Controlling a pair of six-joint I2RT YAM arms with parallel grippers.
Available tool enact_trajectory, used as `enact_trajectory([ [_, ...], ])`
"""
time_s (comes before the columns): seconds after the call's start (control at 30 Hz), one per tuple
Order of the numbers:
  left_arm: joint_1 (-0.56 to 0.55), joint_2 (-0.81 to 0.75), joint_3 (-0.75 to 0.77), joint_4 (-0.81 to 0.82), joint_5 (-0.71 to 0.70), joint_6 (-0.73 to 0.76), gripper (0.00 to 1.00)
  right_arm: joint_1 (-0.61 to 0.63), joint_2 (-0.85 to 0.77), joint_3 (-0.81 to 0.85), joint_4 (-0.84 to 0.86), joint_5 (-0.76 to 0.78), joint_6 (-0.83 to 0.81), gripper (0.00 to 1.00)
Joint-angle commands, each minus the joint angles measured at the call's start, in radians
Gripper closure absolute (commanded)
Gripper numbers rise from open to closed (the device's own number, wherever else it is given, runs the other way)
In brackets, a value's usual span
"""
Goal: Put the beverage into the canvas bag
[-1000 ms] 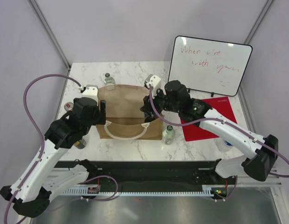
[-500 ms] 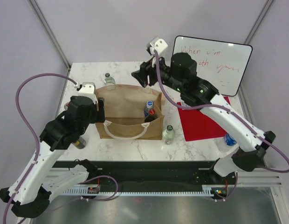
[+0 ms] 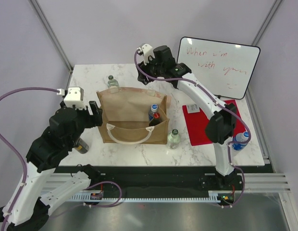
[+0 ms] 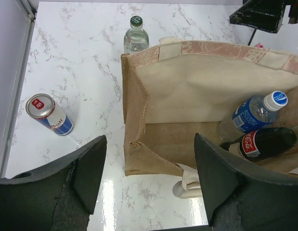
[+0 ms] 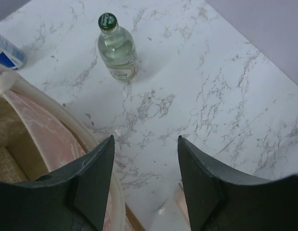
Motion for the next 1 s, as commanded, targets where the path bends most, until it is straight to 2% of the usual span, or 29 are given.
enact_trajectory([
  [0.0, -0.001, 0.067, 0.0, 0.012, -0.063, -0.023, 0.2, -0.009, 0.01, 0.047, -0.016, -0.146, -0.103, 0.37],
  [0.13, 0.005, 0.179, 0.055, -0.007, -0.144, -0.051, 0.2, -0.011, 0.018, 0.047, -0.014, -0.218, -0.097, 0.37],
  [0.2, 0.031, 0.241, 0.098, 0.014, -0.135, -0.051, 0.2, -0.009, 0.021, 0.046, -0.005, -0.262, -0.089, 0.37],
  [0.3, 0.097, 0.315, 0.173, 0.067, -0.025, -0.046, 0.22, -0.002, 0.032, 0.035, 0.0, -0.334, -0.08, 0.38],
  [0.33, 0.123, 0.334, 0.193, 0.088, 0.063, -0.045, 0.23, 0.003, 0.029, 0.026, -0.003, -0.344, -0.089, 0.38],
  [0.4, 0.223, 0.401, 0.256, 0.1, 0.168, -0.043, 0.23, 0.012, 0.02, -0.008, -0.003, -0.362, -0.104, 0.38],
  [0.43, 0.264, 0.429, 0.279, 0.105, 0.275, -0.045, 0.26, 0.015, 0.01, -0.019, -0.003, -0.367, -0.111, 0.39],
  [0.47, 0.338, 0.453, 0.303, 0.107, 0.317, -0.051, 0.27, 0.021, 0.004, -0.042, -0.006, -0.379, -0.124, 0.39],
  [0.5, 0.364, 0.499, 0.346, 0.11, 0.349, -0.051, 0.28, 0.026, -0.002, -0.054, -0.008, -0.382, -0.134, 0.39],
  [0.73, 0.469, 0.691, 0.435, 0.185, 0.521, -0.051, 0.33, 0.049, -0.068, -0.164, -0.025, -0.341, -0.21, 0.41],
  [0.97, 0.49, 0.901, 0.501, 0.196, 0.538, 0.041, 0.37, 0.066, -0.077, -0.177, -0.043, -0.289, -0.244, 0.42],
])
